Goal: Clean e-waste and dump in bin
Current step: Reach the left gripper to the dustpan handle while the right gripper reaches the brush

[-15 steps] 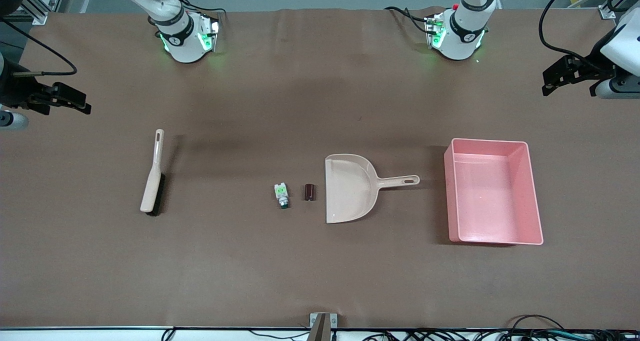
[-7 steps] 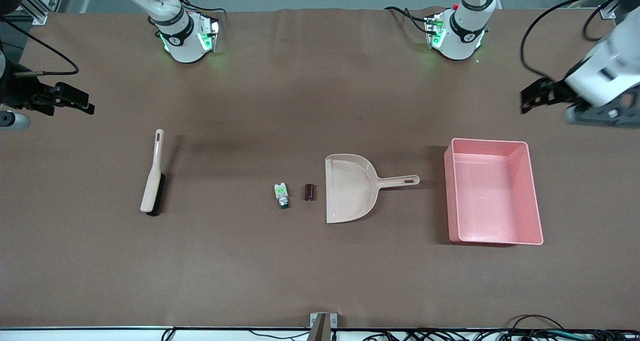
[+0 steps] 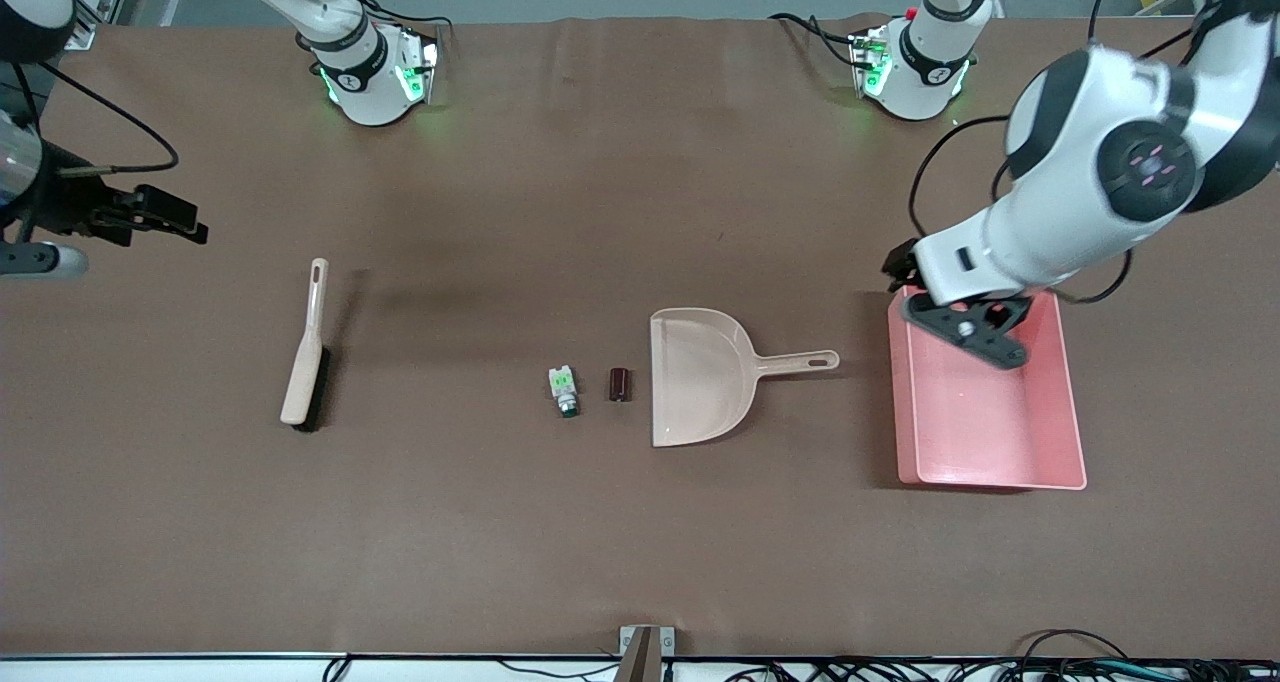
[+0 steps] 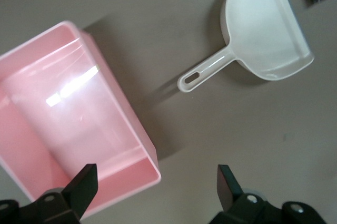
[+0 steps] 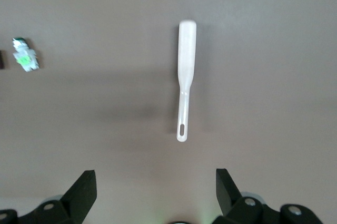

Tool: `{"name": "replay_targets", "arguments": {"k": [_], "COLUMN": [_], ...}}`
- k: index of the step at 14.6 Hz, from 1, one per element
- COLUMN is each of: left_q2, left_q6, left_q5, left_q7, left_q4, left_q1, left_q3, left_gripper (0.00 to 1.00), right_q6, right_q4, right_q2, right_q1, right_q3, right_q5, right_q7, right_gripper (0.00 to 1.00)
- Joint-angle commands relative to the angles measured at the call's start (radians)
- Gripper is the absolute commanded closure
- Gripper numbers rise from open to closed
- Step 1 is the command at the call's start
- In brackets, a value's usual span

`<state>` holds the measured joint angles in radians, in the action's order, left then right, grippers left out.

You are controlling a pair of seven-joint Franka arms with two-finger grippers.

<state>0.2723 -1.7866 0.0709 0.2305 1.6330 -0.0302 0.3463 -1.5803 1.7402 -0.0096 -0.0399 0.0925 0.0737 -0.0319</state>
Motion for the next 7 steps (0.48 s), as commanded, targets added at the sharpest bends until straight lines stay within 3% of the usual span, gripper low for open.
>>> {"name": "replay_targets", "arguments": {"k": [1,5,7], "left_q2": [0.076,0.169,0.180], "left_q6": [-0.017,-0.101,-0.166], "left_q5": [0.172,0.243,0.291], "left_q7": [0.013,0.027,0.042], "left_q4": [-0.024,-0.004,0.040], "left_q1": [-0.092,-0.174,-0.206], "left_q3": [0.046,0.050,0.051], "left_gripper": [0.00,0.02,0.04], "right_q6": [-0.113,-0.404,-0.504], "right_q4": [0.129,0.329,0.372], "right_q2": [-0.018,-0.003,0.052], "right_q1": [0.038,0.041,0.035], "right_q3": [0.003,0.003,0.003], "right_q5": [0.012,0.017,0.017], "right_q7": [-0.010,-0.010,-0.010], "right_gripper": [0.00,0.00,0.00]}}
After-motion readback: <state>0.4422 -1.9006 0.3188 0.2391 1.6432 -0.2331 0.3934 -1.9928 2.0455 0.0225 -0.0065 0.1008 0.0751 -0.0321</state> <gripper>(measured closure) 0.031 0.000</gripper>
